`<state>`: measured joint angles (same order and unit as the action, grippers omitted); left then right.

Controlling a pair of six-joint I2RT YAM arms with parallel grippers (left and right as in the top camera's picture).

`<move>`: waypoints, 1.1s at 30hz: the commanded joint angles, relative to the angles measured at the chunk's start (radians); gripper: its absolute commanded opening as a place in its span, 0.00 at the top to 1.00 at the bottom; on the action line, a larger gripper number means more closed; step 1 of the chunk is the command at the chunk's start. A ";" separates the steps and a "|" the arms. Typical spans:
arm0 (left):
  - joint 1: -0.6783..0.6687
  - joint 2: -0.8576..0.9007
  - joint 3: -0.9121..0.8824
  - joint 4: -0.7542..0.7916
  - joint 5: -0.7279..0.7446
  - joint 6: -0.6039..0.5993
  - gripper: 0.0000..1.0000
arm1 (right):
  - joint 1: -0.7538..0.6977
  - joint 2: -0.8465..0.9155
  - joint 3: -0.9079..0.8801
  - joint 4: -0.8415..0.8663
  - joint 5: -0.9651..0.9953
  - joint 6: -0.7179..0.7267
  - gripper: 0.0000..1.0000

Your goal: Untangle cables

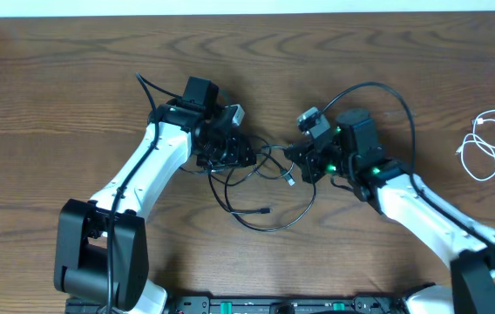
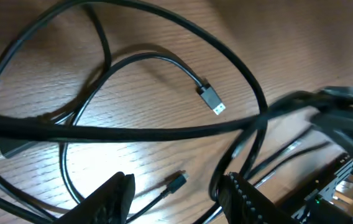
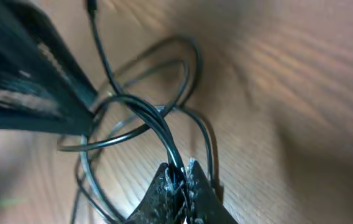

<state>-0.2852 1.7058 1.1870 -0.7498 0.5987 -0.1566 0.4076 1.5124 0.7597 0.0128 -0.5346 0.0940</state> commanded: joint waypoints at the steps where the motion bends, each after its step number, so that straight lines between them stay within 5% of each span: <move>1: -0.002 0.006 -0.003 0.002 0.059 0.022 0.51 | -0.009 -0.054 0.019 0.002 -0.049 0.048 0.99; 13: -0.003 0.006 -0.003 0.068 0.221 0.033 0.51 | -0.008 -0.060 0.019 0.003 -0.071 0.053 0.99; 18: -0.003 0.006 -0.003 0.086 0.254 0.033 0.61 | -0.008 -0.060 0.019 0.011 -0.076 0.071 0.99; 26: -0.002 0.006 -0.003 0.086 0.253 0.034 0.92 | -0.008 -0.060 0.019 0.014 -0.078 0.071 0.99; 33: 0.007 0.003 -0.003 0.036 0.051 0.034 0.92 | -0.008 -0.060 0.019 -0.078 0.079 0.070 0.93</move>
<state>-0.2874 1.7058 1.1870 -0.6895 0.7788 -0.1299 0.4061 1.4658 0.7628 -0.0254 -0.5701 0.1558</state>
